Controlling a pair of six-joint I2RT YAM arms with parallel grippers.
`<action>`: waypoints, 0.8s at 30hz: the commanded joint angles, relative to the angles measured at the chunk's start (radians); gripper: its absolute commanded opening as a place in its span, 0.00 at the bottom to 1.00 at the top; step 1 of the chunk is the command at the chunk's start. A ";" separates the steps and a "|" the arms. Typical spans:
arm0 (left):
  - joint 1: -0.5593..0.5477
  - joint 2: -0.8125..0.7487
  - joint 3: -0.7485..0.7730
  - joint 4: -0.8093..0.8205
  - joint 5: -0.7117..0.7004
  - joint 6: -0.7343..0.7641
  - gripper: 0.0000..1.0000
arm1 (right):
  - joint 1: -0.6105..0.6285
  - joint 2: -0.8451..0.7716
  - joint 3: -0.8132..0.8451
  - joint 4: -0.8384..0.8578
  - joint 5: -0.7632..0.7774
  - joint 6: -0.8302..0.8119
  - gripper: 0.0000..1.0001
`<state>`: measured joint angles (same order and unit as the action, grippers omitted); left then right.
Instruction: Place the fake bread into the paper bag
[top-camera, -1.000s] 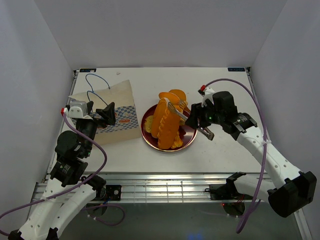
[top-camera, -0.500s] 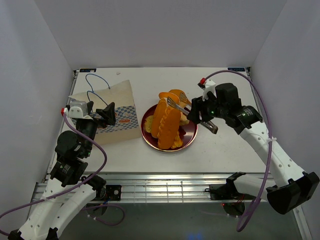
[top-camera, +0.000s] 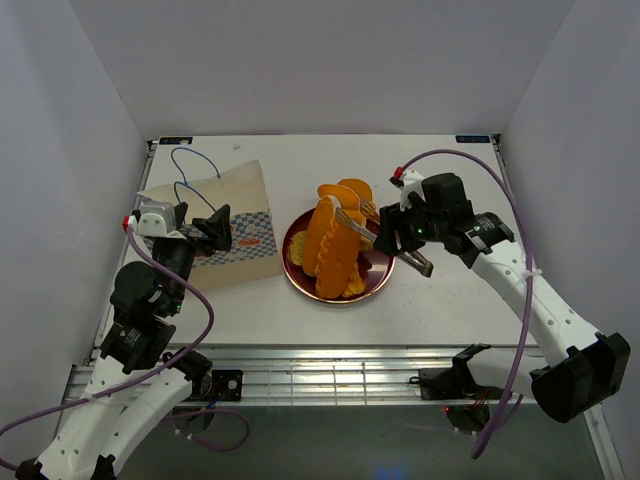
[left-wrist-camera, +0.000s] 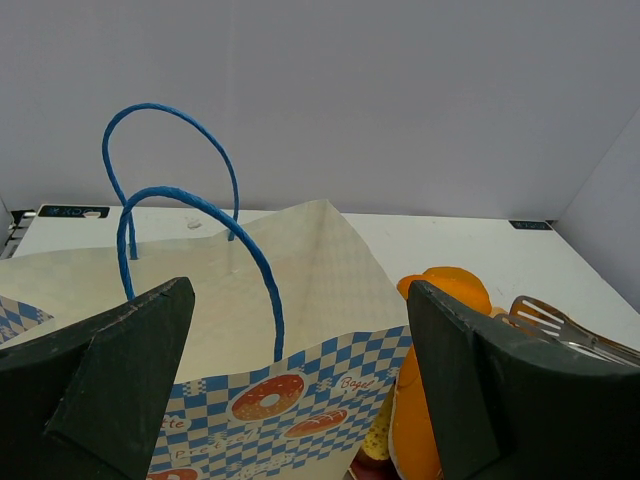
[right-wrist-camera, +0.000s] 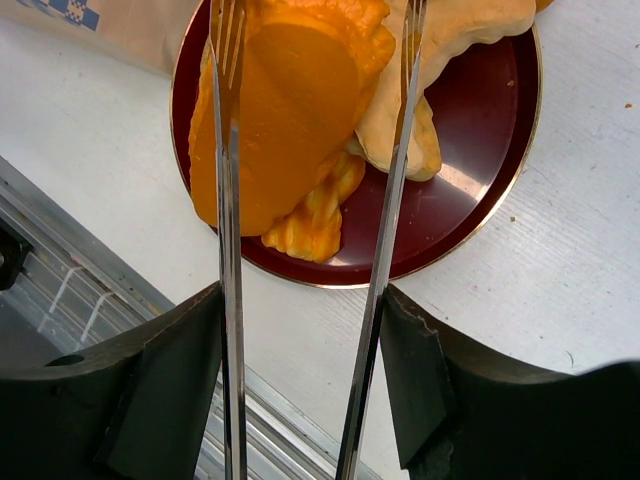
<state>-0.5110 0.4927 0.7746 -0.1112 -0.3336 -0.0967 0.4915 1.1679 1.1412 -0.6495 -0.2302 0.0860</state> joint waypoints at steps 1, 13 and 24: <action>-0.004 -0.003 -0.006 0.008 -0.013 0.002 0.98 | 0.005 0.004 -0.017 0.037 -0.017 -0.009 0.65; -0.004 -0.008 -0.005 0.007 -0.018 0.002 0.98 | 0.004 0.030 -0.026 0.060 -0.047 0.009 0.61; -0.006 -0.017 -0.006 0.005 -0.024 0.003 0.98 | 0.004 0.041 -0.018 0.024 -0.144 0.009 0.30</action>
<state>-0.5129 0.4843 0.7746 -0.1116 -0.3473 -0.0967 0.4915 1.2060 1.1088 -0.6312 -0.3168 0.0990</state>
